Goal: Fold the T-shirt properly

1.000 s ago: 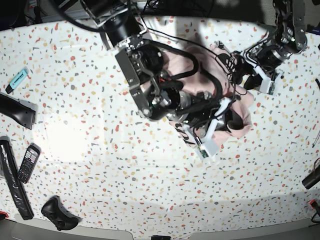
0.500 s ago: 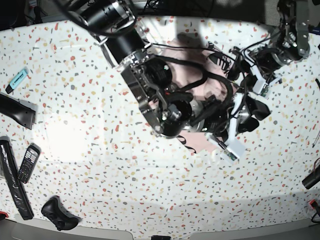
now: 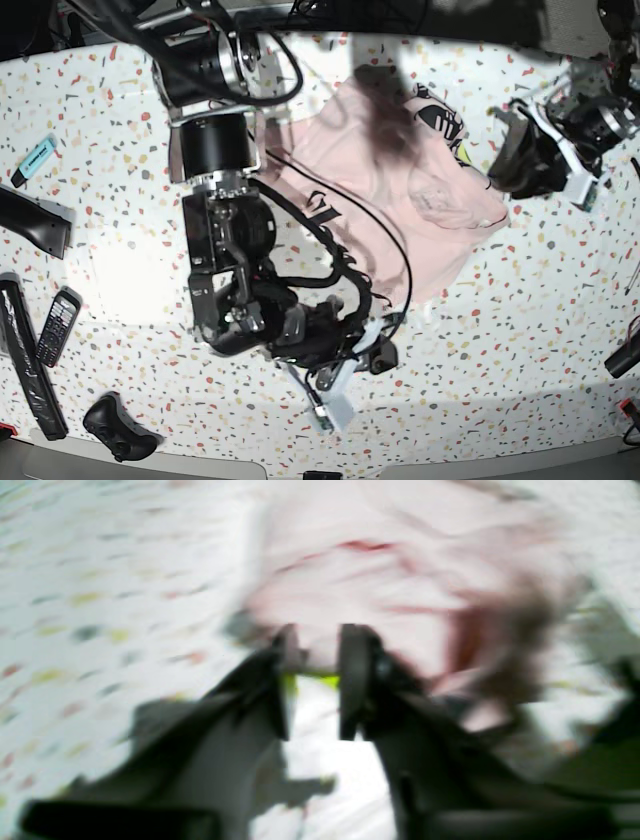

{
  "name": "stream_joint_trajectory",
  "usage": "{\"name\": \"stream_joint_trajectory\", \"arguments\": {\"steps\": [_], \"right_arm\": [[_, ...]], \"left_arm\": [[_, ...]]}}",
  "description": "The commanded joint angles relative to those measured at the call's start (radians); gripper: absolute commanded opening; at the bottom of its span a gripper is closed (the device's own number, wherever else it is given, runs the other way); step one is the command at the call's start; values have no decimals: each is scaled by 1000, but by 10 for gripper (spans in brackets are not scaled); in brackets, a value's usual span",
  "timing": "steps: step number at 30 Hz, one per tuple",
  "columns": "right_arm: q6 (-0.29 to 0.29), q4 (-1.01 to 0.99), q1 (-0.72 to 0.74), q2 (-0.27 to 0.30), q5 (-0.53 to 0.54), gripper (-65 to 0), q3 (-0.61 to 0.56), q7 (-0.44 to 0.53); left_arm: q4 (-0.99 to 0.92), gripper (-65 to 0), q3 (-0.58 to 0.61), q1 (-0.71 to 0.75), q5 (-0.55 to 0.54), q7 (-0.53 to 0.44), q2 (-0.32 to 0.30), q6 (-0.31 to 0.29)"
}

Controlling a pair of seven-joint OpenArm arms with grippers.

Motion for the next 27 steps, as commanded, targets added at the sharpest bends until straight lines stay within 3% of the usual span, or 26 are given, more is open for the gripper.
{"name": "stream_joint_trajectory", "arguments": {"steps": [1,2,5,9,12,15,18,21,27], "right_arm": [[5,-6,29,-13,10,-650,1,36],[6,-28,30,-5,5,-650,-1,53],[6,-126,51,0,-54,-650,-16,85],[5,-289,98,0,-127,-650,-66,157],[5,-395,137,-8,-193,-650,-101,198],[5,-487,166,-13,-243,-650,-126,222],[5,-566,175,-13,-277,-650,-145,230],[5,-614,169,-13,-304,-650,-147,229],[16,-601,164,62,-286,-650,-147,152]], "left_arm": [[37,-606,-4,8,-42,-14,5,-3],[50,-646,-2,18,-72,-2,23,-3],[68,-650,13,47,-137,27,77,-3],[64,-650,89,66,-97,56,118,-3],[50,-650,175,65,-31,65,121,-3],[19,-650,243,65,71,11,130,-3],[-61,-650,277,54,212,-61,153,58],[-180,-650,276,21,290,-93,171,75],[-406,-650,274,-82,405,-105,167,109]]}}
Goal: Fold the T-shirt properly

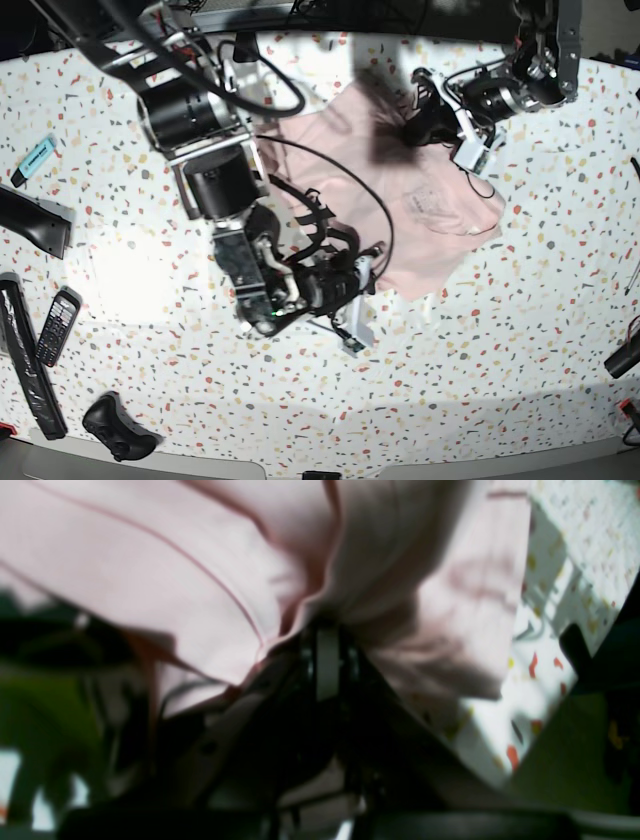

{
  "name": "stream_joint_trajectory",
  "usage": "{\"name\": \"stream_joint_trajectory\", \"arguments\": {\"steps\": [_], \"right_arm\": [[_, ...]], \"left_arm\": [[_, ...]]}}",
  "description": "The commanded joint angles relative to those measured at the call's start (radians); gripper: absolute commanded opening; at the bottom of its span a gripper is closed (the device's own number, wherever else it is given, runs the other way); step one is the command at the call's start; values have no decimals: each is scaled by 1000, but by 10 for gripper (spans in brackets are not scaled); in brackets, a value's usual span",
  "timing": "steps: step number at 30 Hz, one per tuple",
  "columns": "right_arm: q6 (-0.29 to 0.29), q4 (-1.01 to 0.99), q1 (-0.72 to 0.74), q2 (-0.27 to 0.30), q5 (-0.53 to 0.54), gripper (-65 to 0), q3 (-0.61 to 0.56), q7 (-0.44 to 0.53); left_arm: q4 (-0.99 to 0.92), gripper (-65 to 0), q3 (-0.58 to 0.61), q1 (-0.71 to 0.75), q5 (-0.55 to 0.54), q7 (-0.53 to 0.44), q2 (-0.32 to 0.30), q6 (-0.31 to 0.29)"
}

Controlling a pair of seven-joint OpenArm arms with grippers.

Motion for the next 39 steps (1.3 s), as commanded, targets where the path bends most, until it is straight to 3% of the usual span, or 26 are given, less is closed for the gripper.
{"name": "stream_joint_trajectory", "arguments": {"steps": [1,6,12,15,20,24,30,36,39], "right_arm": [[9,26,32,19,26,-650,1,-10],[21,143,-19,114,83,-650,1,-76],[21,422,-216,221,113,-650,1,-86],[22,558,-332,249,135,-650,1,-92],[20,741,-453,277,135,-650,9,-35],[0,770,-419,274,135,-650,41,25],[-43,674,-275,262,125,-650,45,80],[-42,372,-113,173,122,-650,45,168],[-42,206,-39,116,55,-650,44,245]], "left_arm": [[-32,-650,-4,-18,91,34,-13,58],[-106,-650,-4,-83,145,-20,-45,58],[-119,-650,-4,-155,150,-85,-74,58],[-119,-650,-4,-186,150,-146,-76,58],[-96,-650,-4,-232,131,-137,-91,45],[18,-650,-4,-206,21,-134,-140,27],[262,-650,-4,-110,-3,-66,-163,27],[295,-650,-4,6,-10,-66,-124,31],[295,-650,-3,59,-8,-65,-99,32]]}}
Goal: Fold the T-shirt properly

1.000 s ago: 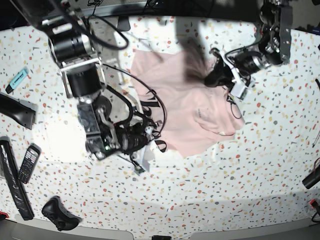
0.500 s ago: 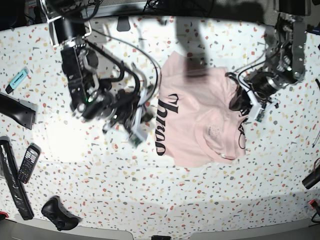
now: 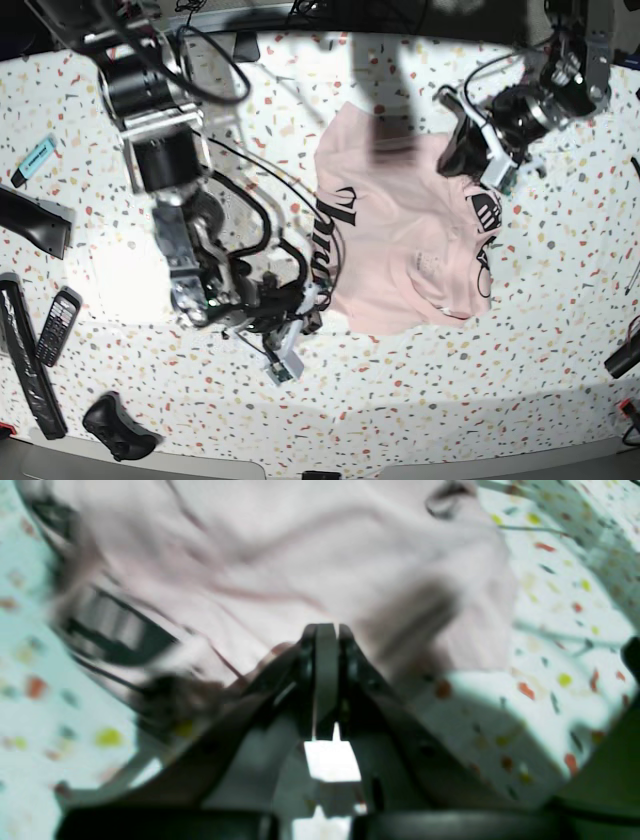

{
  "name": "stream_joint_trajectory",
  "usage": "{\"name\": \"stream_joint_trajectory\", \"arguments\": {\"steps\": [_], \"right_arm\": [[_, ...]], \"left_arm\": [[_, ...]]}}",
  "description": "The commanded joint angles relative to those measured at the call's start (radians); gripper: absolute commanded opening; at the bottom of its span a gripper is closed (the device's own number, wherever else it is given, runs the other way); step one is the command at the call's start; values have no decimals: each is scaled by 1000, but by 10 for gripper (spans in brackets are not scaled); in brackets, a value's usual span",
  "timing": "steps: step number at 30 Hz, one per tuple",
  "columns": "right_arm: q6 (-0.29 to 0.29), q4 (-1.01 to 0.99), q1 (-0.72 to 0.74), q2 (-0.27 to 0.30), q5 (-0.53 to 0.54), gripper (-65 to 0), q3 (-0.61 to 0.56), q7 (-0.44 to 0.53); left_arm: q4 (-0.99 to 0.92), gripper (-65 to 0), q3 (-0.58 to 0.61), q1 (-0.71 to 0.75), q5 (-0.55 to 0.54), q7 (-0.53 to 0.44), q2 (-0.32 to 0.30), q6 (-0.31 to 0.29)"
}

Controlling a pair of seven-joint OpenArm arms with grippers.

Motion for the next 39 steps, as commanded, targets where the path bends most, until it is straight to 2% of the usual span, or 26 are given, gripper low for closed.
{"name": "stream_joint_trajectory", "arguments": {"steps": [1,5,10,11,13,16,19,24,29,35,39], "right_arm": [[4,-32,58,-16,-5,-650,2,38],[0,-229,137,-70,-26,-650,2,106],[2,-293,165,-96,-47,-650,2,87],[11,-293,162,-95,-48,-650,2,65],[75,-293,156,-83,-44,-650,0,27],[75,-293,140,-49,-8,-650,-22,-9],[75,-281,121,-1,56,-650,-69,-32],[75,-155,43,71,91,-650,-162,-80],[75,77,-104,130,91,-650,-226,-101],[75,295,-285,143,91,-650,-227,-106],[75,403,-379,143,92,-650,-227,-95]], "left_arm": [[16,-650,-2,11,-15,-26,8,-4],[-26,-650,-2,27,23,-31,69,75],[-178,-650,-1,-10,101,-111,103,85],[-210,-650,-2,-26,114,-112,102,86],[-269,-650,-2,-64,153,-111,99,108],[-344,-650,-3,-119,189,-113,96,162],[-401,-650,-3,-172,229,-119,95,164],[-457,-650,-3,-238,293,-164,95,164],[-461,-650,-3,-272,300,-191,95,164],[-460,-650,-3,-296,299,-209,88,163],[-447,-650,-3,-296,299,-240,47,159]]}}
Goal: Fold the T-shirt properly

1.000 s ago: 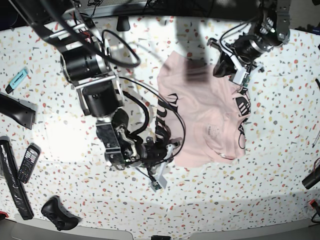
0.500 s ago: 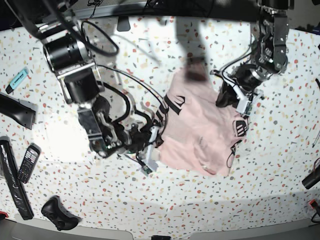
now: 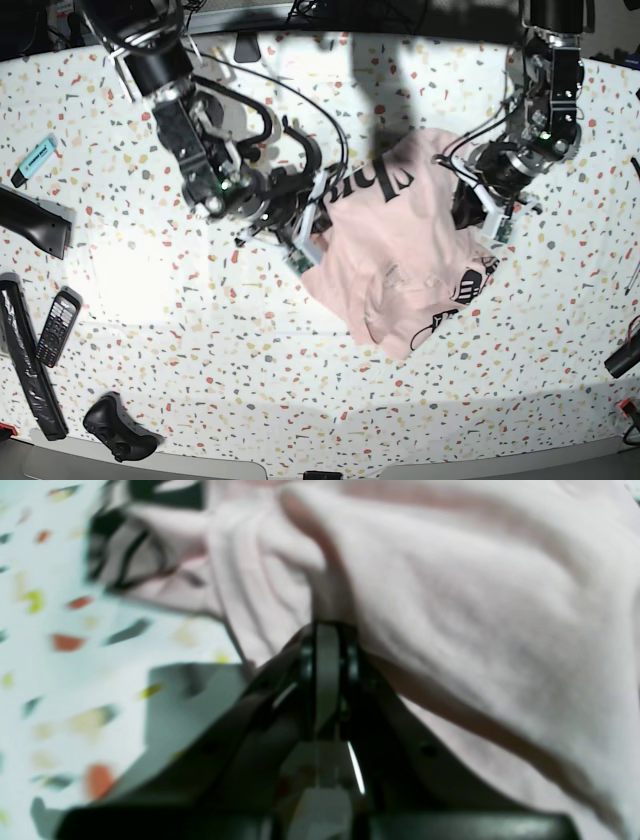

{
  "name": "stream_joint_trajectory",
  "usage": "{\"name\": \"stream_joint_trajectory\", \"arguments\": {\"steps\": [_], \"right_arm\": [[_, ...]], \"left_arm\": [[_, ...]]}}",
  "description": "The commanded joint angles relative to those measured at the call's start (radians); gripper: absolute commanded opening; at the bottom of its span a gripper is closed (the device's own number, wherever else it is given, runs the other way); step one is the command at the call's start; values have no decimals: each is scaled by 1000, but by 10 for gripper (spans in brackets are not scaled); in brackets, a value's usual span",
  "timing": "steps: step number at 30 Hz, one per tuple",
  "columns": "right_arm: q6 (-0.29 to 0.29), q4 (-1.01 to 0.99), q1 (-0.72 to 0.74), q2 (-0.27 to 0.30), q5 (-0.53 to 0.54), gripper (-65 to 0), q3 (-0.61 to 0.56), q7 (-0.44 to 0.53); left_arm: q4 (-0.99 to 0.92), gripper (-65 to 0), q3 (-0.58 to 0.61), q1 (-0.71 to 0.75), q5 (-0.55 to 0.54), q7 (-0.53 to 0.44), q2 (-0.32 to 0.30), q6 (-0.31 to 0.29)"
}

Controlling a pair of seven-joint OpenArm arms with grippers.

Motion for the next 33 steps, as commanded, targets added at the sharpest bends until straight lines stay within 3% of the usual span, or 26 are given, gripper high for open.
{"name": "stream_joint_trajectory", "arguments": {"steps": [1,6,11,17,24,29,33], "right_arm": [[16,32,-12,-3,15,-650,-3,-18],[16,116,-72,-2,34,-650,13,-19],[16,215,-95,-2,56,-650,134,-55],[16,397,-156,-2,179,-650,395,-228],[16,647,-358,-2,264,-650,699,-351],[16,772,-547,-3,385,-650,848,-481],[16,785,-717,-16,426,-650,924,-482]], "left_arm": [[21,-650,-3,-7,16,17,-29,13],[124,-650,-4,5,-46,42,-106,14],[319,-650,-22,70,-97,127,-151,15],[512,-650,-154,232,-186,150,-134,32],[622,-650,-361,448,-341,256,-75,27],[673,-650,-455,595,-406,344,-38,19],[676,-650,-501,705,-411,367,-8,13]]}}
